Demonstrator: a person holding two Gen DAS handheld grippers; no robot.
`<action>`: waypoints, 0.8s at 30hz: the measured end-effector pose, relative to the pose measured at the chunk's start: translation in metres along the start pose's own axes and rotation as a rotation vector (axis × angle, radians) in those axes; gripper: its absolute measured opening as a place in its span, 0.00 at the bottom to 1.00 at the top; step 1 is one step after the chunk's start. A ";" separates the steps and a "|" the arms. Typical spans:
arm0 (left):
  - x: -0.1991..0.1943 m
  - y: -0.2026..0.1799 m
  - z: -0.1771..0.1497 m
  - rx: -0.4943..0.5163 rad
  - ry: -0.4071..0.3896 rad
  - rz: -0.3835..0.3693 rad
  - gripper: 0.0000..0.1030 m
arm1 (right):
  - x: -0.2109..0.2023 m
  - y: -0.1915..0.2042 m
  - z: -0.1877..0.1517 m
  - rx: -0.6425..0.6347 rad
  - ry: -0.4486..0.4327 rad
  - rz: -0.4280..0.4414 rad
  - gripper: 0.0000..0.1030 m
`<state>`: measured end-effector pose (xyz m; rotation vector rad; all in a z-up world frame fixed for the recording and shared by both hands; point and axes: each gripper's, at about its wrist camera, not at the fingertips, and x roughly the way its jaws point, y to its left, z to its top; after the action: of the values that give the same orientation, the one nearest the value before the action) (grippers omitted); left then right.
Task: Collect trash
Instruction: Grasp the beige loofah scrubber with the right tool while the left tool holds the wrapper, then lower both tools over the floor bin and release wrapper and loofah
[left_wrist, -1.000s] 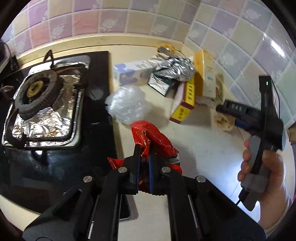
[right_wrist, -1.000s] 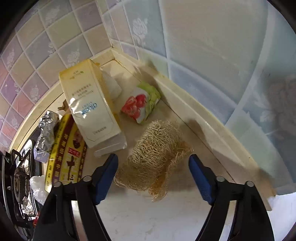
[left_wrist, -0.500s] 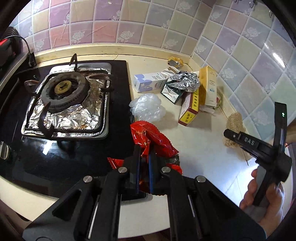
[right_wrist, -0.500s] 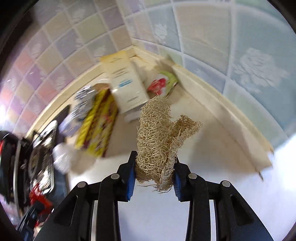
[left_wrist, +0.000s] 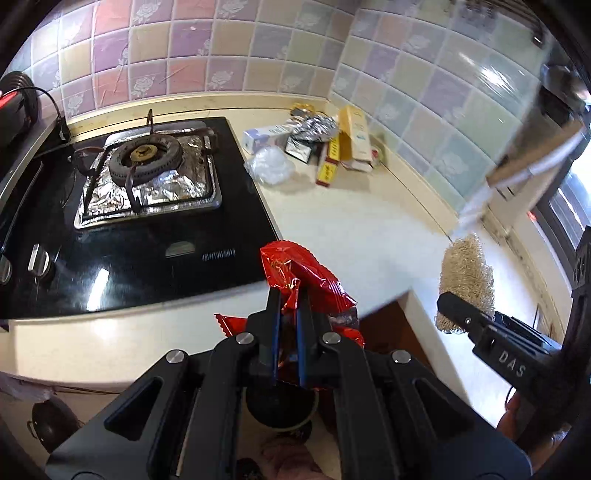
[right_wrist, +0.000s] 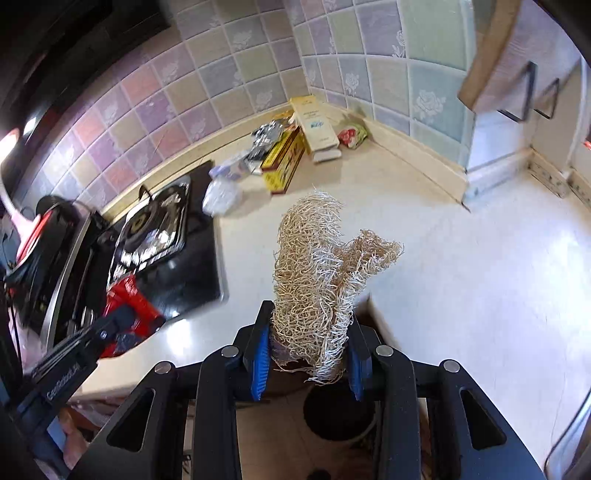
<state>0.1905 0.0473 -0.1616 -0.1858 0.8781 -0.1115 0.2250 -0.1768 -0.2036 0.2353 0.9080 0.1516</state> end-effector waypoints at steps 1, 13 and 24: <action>-0.002 -0.001 -0.009 0.015 0.004 -0.008 0.05 | -0.008 0.002 -0.016 -0.005 0.002 -0.003 0.32; 0.050 -0.007 -0.138 0.124 0.206 -0.091 0.05 | 0.006 0.007 -0.206 -0.015 0.235 -0.039 0.32; 0.191 0.024 -0.256 0.128 0.431 -0.079 0.05 | 0.117 -0.050 -0.342 0.120 0.447 -0.031 0.33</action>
<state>0.1147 0.0076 -0.4703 -0.0765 1.2888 -0.2877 0.0256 -0.1510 -0.5085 0.3054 1.3664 0.1224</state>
